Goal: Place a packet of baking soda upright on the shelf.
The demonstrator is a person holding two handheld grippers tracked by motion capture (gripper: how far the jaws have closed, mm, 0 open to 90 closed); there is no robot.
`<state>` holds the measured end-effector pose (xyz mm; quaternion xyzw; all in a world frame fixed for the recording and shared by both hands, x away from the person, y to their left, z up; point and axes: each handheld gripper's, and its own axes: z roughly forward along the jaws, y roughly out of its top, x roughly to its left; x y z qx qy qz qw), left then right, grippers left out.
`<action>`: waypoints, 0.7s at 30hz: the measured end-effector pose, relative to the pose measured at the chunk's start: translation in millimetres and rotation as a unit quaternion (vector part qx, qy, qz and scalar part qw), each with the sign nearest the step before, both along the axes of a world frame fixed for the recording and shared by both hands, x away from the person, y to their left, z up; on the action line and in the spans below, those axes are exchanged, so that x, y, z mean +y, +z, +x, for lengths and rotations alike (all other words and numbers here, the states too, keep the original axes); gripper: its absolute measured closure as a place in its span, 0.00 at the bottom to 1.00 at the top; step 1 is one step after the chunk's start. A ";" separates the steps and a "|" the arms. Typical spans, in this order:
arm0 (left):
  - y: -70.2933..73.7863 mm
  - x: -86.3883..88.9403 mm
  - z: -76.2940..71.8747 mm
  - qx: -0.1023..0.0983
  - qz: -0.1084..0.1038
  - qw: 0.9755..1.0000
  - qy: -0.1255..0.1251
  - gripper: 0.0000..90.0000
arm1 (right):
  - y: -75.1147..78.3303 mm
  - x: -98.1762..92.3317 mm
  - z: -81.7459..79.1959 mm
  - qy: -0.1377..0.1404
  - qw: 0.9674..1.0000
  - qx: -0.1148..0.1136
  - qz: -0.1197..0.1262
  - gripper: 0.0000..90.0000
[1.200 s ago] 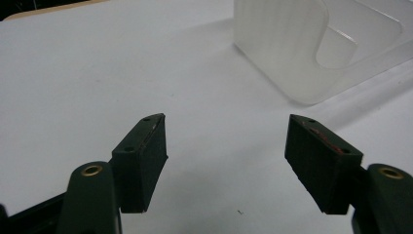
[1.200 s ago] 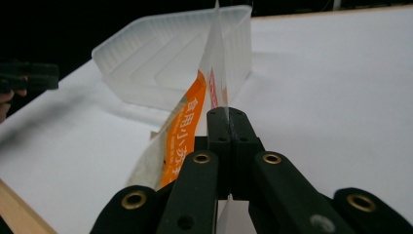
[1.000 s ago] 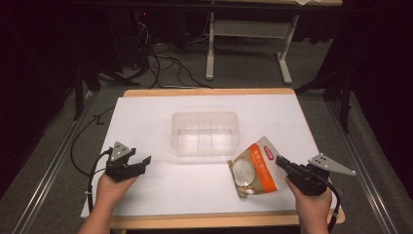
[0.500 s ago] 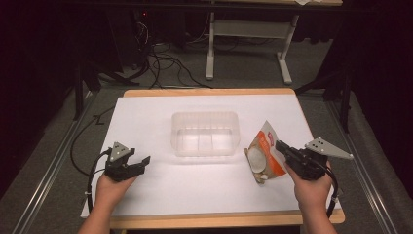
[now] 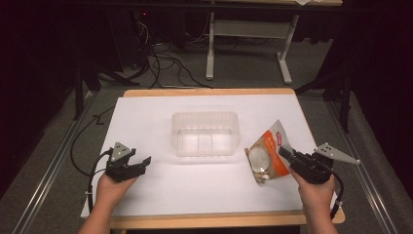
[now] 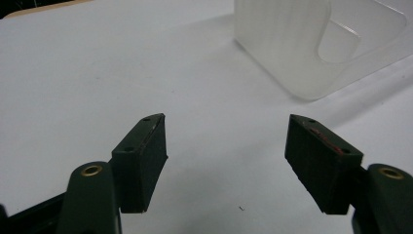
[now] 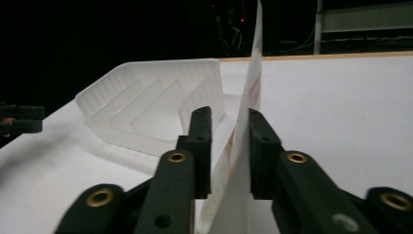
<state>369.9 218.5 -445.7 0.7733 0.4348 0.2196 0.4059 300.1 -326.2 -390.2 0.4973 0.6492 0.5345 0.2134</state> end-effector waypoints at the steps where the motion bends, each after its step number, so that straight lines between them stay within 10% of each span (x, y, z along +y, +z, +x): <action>1: 0.0 0.1 0.0 0.000 0.001 1.000 -0.001 0.36 | -0.4 1.0 -0.7 0.001 1.000 -0.001 -0.002 0.80; 12: 1.0 0.1 -0.1 0.000 -0.001 1.000 -0.008 0.36 | -10.7 28.7 -24.6 0.008 0.997 -0.022 -0.069 0.67; 21: 0.3 -1.8 0.4 0.003 0.004 1.000 -0.014 0.35 | -21.4 32.7 -27.5 0.009 0.998 -0.013 -0.065 0.67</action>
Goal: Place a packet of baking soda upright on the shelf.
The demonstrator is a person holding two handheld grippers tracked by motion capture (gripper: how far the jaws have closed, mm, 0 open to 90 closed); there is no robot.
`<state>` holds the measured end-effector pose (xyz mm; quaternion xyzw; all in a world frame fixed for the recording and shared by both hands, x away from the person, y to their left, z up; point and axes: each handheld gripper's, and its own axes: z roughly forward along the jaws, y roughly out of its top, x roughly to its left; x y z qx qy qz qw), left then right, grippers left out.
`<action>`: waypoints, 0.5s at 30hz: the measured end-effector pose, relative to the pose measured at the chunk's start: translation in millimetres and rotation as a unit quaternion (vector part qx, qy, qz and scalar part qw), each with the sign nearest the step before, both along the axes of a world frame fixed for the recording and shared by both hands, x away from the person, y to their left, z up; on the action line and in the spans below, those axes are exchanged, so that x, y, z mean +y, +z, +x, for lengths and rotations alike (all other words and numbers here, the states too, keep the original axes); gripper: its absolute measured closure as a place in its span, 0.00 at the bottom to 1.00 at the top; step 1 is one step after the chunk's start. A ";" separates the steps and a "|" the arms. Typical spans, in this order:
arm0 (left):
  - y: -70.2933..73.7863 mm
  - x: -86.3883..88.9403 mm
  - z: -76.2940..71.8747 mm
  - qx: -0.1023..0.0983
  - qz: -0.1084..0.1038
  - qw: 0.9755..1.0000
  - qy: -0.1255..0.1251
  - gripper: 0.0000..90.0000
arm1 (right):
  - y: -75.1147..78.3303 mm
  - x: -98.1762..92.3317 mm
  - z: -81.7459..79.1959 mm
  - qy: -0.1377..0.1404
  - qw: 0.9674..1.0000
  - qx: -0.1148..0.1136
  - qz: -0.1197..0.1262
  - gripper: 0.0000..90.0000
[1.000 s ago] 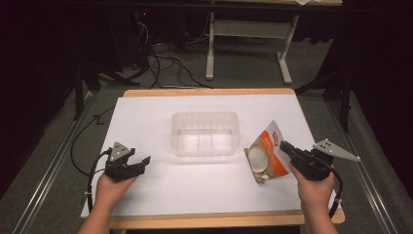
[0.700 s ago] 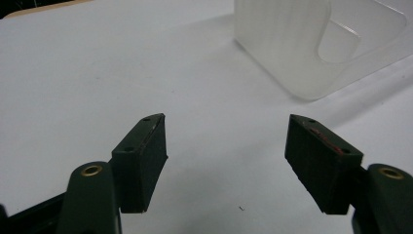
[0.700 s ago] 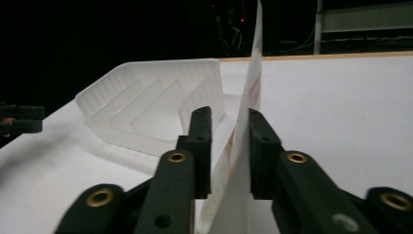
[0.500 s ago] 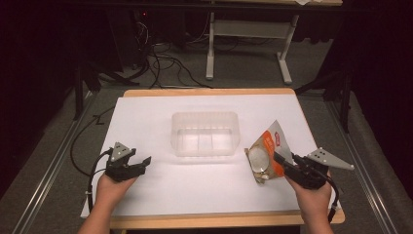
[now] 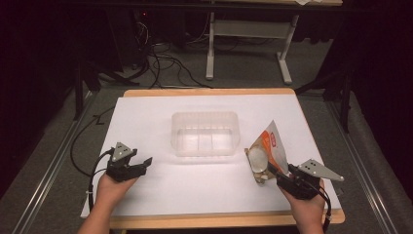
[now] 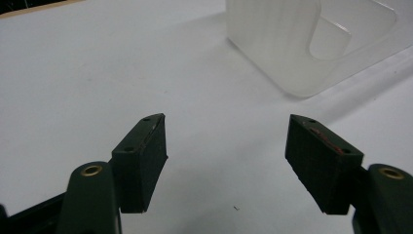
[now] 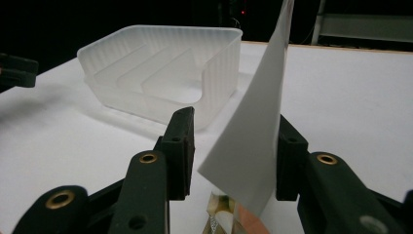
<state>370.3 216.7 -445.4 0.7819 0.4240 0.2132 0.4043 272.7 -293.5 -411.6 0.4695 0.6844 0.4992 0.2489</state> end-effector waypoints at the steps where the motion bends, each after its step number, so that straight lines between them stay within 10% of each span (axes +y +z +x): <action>1: -0.1 -0.1 0.1 0.001 0.000 1.000 0.000 0.35 | -0.6 1.2 0.2 0.001 1.000 -0.001 -0.004 0.67; 15: -1.1 -2.1 -0.1 0.002 0.004 1.000 -0.003 0.36 | -2.8 1.0 2.2 -0.032 0.999 -0.005 -0.015 0.91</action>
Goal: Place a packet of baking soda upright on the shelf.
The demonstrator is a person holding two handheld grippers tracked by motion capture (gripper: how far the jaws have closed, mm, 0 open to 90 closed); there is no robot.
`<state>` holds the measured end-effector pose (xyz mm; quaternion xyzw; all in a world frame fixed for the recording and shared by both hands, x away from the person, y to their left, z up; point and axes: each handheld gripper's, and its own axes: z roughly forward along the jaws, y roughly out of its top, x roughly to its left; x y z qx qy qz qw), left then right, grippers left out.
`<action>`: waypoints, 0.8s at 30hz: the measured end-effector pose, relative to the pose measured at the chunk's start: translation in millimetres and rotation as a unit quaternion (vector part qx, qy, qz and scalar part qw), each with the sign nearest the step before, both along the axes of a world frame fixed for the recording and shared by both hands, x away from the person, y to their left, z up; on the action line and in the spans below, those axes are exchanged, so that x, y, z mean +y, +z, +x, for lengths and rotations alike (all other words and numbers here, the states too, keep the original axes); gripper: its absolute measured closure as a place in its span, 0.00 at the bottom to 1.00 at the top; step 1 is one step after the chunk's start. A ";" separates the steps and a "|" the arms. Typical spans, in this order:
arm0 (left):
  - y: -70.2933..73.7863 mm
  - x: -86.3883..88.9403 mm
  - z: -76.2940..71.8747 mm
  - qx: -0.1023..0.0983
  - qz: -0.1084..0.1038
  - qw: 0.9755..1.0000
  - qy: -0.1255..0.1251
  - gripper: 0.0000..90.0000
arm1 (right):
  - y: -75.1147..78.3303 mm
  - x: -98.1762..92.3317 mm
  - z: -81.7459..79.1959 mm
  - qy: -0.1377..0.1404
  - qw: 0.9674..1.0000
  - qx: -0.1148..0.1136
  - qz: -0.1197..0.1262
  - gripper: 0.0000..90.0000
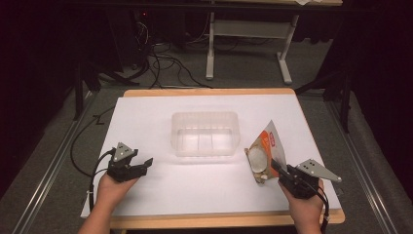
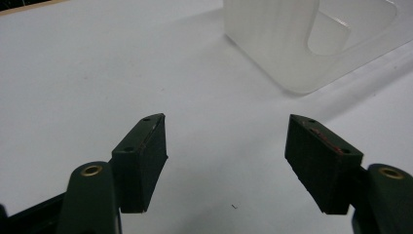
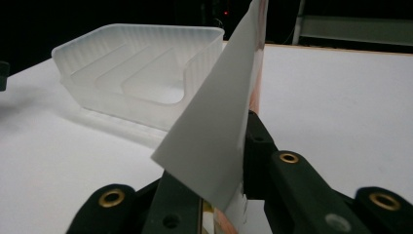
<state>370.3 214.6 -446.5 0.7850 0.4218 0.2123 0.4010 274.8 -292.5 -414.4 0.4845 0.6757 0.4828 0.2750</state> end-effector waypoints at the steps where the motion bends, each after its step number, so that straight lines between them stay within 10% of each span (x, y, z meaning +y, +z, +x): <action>1: -0.1 -0.1 0.0 0.000 0.000 1.000 0.000 0.36 | 0.2 -1.2 0.2 -0.003 1.000 -0.001 0.002 0.94; 24: -0.7 -1.6 0.1 -0.001 0.003 1.000 -0.002 0.36 | 14.1 -10.8 8.6 -0.028 0.999 -0.028 -0.003 1.00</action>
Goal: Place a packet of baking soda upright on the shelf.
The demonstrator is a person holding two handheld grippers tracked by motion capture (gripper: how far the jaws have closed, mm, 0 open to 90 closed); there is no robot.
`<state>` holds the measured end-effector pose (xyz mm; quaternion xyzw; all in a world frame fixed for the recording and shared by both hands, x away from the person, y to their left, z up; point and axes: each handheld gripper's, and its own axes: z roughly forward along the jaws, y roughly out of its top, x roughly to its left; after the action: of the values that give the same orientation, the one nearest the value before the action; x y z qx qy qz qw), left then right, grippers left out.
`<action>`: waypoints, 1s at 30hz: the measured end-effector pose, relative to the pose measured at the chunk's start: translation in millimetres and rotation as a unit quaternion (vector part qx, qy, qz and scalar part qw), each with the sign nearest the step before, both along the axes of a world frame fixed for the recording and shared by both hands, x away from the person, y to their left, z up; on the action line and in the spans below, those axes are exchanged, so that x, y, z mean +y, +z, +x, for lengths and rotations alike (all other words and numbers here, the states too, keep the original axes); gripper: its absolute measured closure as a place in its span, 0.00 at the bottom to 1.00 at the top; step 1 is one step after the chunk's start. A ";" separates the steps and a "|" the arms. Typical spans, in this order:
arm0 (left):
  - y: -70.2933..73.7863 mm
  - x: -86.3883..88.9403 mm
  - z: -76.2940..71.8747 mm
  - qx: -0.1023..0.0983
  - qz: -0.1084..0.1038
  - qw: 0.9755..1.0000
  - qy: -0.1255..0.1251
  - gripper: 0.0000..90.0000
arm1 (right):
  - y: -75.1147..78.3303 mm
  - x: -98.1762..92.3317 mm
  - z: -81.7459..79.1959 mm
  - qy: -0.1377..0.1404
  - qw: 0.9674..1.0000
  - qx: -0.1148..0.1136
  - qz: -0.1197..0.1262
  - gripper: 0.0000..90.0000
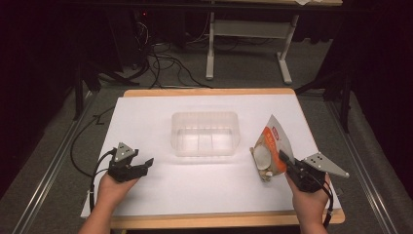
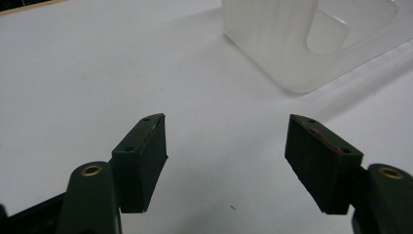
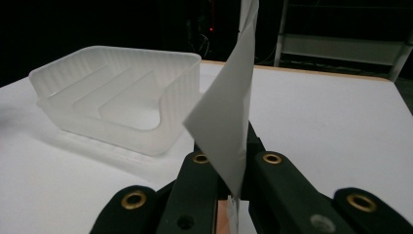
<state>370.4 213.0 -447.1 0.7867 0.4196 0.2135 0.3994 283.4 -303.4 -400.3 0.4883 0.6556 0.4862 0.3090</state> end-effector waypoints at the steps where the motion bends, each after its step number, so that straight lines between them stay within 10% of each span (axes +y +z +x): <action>1: 0.1 0.1 0.0 0.000 0.000 1.000 0.000 0.36 | 1.0 -0.3 -0.3 0.000 1.000 -0.003 -0.003 1.00; 30: 2.8 3.5 -1.9 -0.015 -0.009 1.000 0.004 0.36 | 35.0 9.9 0.1 0.008 0.997 -0.066 -0.029 1.00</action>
<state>368.5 216.5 -444.3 0.7781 0.4187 0.2229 0.4118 283.5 -293.4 -365.4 0.4402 0.6517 0.5007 0.3616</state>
